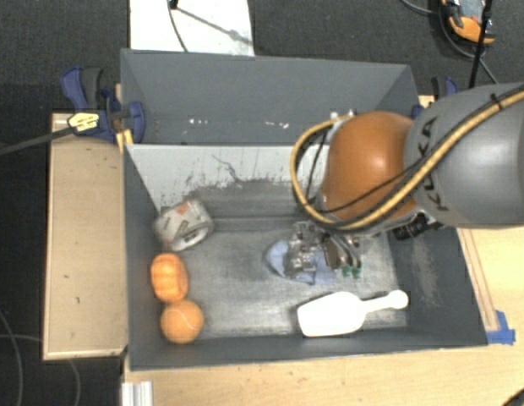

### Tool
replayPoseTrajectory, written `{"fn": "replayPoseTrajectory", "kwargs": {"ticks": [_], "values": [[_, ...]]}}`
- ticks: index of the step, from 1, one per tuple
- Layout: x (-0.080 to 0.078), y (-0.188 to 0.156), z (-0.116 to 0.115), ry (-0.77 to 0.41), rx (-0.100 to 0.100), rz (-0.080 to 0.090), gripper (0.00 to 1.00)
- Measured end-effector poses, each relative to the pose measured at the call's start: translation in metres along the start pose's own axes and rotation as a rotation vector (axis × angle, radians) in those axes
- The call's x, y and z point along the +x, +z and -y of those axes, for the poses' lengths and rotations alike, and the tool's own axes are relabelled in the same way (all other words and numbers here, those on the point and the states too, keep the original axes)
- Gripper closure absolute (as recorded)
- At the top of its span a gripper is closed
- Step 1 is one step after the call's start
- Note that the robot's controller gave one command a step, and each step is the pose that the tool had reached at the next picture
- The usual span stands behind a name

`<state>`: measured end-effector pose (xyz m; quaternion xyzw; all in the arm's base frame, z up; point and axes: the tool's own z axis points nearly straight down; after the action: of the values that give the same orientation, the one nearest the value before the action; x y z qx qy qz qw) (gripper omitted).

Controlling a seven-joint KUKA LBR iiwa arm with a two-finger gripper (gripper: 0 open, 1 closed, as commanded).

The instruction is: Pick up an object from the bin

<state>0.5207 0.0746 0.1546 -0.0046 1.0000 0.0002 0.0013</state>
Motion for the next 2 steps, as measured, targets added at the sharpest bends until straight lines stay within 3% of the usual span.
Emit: {"fn": "replayPoseTrajectory", "kwargs": {"ticks": [1, 2], "values": [[-0.001, -0.002, 0.002, 0.006, 0.000, -0.001, 1.00], [-0.006, -0.038, -0.002, 0.020, -0.001, -0.001, 1.00]]}}
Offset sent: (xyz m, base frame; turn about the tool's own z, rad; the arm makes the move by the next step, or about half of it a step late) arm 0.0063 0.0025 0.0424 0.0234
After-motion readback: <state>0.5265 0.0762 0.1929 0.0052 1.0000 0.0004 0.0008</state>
